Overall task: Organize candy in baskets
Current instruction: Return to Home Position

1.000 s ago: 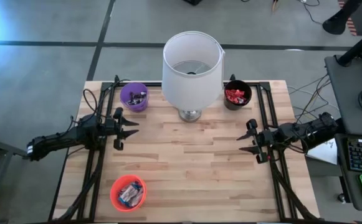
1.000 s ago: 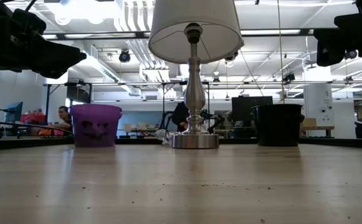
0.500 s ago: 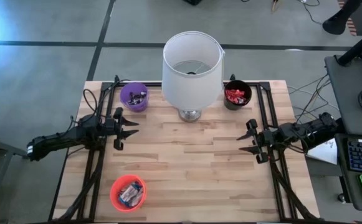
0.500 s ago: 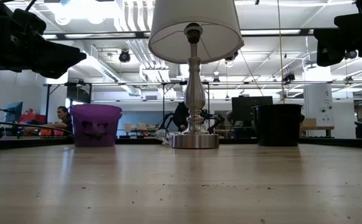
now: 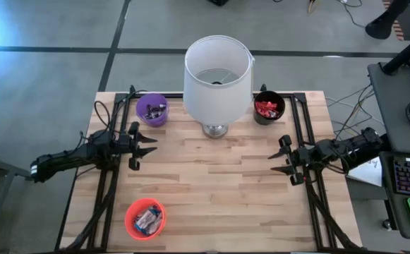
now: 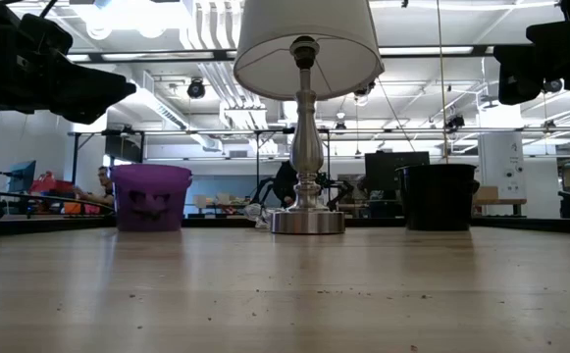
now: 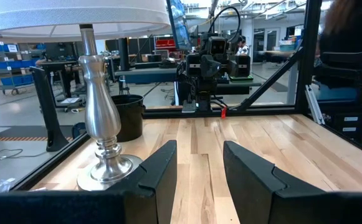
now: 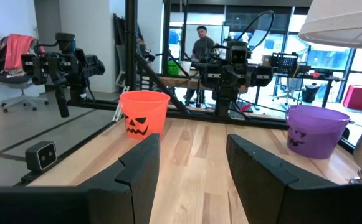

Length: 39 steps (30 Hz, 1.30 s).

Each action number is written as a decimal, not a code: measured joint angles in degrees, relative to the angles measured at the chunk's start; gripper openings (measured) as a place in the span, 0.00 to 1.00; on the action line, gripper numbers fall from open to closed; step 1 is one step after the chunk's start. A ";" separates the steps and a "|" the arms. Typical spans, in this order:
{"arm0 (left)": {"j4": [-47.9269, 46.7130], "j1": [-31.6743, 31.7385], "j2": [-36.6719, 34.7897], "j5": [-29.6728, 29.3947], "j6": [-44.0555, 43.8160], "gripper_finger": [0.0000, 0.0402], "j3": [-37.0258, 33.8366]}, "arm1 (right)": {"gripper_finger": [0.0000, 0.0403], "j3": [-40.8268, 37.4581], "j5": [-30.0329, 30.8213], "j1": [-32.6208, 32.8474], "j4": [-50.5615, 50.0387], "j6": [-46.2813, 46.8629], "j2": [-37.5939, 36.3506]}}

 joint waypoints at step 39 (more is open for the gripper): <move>0.49 -0.02 0.00 0.00 0.00 0.28 0.88 | 0.44 0.00 0.02 -0.01 0.00 0.00 0.02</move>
